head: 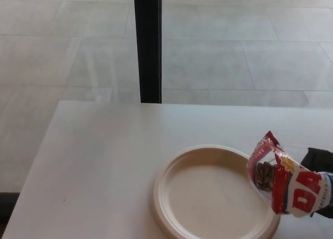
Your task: The robot uses its right hand to pick up a bag of sunflower seeds kept in the middle of the desk and tilts it over a plate kept next to it to pour out a few seeds and then puts the bag of seeds back on the desk
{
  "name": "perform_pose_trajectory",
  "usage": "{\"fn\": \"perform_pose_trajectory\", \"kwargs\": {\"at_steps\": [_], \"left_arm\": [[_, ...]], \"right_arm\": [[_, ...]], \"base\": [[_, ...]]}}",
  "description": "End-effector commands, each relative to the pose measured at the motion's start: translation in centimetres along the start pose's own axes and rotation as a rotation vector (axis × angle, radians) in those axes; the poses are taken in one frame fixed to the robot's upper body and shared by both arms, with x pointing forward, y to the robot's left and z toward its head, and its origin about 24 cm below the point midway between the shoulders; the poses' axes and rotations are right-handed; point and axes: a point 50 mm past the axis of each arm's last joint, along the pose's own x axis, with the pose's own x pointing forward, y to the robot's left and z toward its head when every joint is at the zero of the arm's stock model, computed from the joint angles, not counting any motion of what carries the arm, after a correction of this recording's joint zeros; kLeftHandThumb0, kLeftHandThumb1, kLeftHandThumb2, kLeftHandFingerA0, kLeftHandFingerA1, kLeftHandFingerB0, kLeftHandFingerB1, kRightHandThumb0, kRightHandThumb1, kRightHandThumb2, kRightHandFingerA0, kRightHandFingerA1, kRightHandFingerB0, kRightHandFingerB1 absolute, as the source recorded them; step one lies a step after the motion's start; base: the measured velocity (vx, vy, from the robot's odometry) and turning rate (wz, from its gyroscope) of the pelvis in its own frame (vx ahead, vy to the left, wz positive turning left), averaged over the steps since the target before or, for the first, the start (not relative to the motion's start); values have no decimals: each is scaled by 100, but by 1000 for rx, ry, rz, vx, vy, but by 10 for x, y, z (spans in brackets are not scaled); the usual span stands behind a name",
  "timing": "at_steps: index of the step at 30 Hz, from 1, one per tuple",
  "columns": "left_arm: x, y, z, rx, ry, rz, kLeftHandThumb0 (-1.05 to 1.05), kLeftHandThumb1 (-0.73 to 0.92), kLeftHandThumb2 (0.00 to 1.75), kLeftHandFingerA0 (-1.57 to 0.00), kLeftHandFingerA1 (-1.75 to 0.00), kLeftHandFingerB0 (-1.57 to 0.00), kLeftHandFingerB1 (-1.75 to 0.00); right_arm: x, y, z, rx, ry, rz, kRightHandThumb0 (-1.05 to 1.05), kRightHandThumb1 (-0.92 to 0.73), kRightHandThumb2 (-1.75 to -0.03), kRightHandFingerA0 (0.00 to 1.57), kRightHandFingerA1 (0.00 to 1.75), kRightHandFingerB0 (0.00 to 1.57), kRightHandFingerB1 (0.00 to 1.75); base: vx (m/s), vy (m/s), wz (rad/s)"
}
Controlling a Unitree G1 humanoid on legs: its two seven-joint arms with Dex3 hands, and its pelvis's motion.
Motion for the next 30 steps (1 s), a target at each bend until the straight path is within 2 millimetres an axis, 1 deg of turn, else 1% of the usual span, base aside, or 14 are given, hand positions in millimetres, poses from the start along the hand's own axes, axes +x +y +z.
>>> {"fn": "perform_pose_trajectory", "kwargs": {"at_steps": [1, 3, 6, 7, 11, 15, 16, 22, 24, 25, 26, 28, 29, 30], "left_arm": [[-2, 10, 2, 54, -8, 22, -83, 69, 77, -39, -54, -35, -40], [-2, 11, 2, 52, 0, 26, -79, 80, 65, -40, -50, -39, -35], [-2, 10, 2, 52, 4, 29, -78, 81, 65, -41, -48, -39, -34], [-2, 10, 1, 40, 3, 30, -83, 68, 76, -39, -51, -35, -39], [-2, 11, 3, 44, -8, 28, -79, 80, 64, -40, -51, -38, -35], [-2, 11, 4, 45, -13, 24, -77, 81, 65, -38, -51, -38, -35], [-2, 11, 4, 57, -16, 23, -78, 82, 65, -39, -52, -38, -36], [-2, 12, 6, 37, -20, 21, -82, 69, 76, -38, -54, -34, -40], [-1, 11, 10, 30, -25, 15, -78, 80, 64, -39, -51, -39, -36], [-1, 11, 10, 33, -27, 15, -78, 81, 65, -39, -51, -40, -36], [0, 11, 11, 31, -26, 18, -78, 80, 65, -39, -50, -38, -36], [0, 11, 11, 22, -21, 19, -77, 80, 65, -40, -50, -38, -35], [0, 11, 11, 24, -21, 20, -77, 80, 64, -40, -51, -39, -35], [0, 11, 11, 34, -22, 24, -75, 81, 65, -40, -50, -39, -35]], "right_arm": [[9, -21, 9, -103, -15, 29, -15, -53, -123, 82, 175, 72, 165], [13, -30, 14, -132, -8, 31, -16, -54, -118, 81, 174, 72, 162], [18, -41, 19, -165, 7, 30, -15, -58, -112, 80, 172, 70, 159], [20, -45, 21, -171, 9, 32, -17, -59, -111, 79, 175, 68, 161], [28, -58, 29, -236, 6, 28, -24, -61, -108, 80, 175, 67, 164], [30, -61, 32, -254, 11, 29, -24, -61, -107, 79, 175, 67, 163], [30, -62, 32, -277, 17, 33, -24, -67, -89, 77, 175, 64, 158], [33, -65, 37, -339, 22, 58, -25, -68, -92, 81, 173, 68, 156], [34, -68, 39, -380, 26, 64, -24, -70, -83, 77, 173, 65, 154], [34, -69, 39, -393, 33, 67, -25, -66, -75, 79, 175, 59, 145], [35, -72, 41, -418, 52, 75, -26, -67, -82, 82, 125, 72, 81], [36, -74, 42, -427, 62, 74, -27, -65, -87, 85, 135, 73, 97], [36, -75, 42, -437, 63, 73, -23, -68, -84, 75, 99, 72, 70], [36, -80, 45, -451, 64, 72, -24, -69, -83, 82, 121, 78, 74]], "base": [[0, 0, 0], [0, 0, 0], [0, 0, 0], [0, 0, 0], [0, 0, 0], [0, 0, 0], [0, 0, 0], [0, 0, 0], [0, 0, 0], [0, 0, 0], [0, 0, 0], [0, 0, 0], [0, 0, 0], [0, 0, 0]]}}
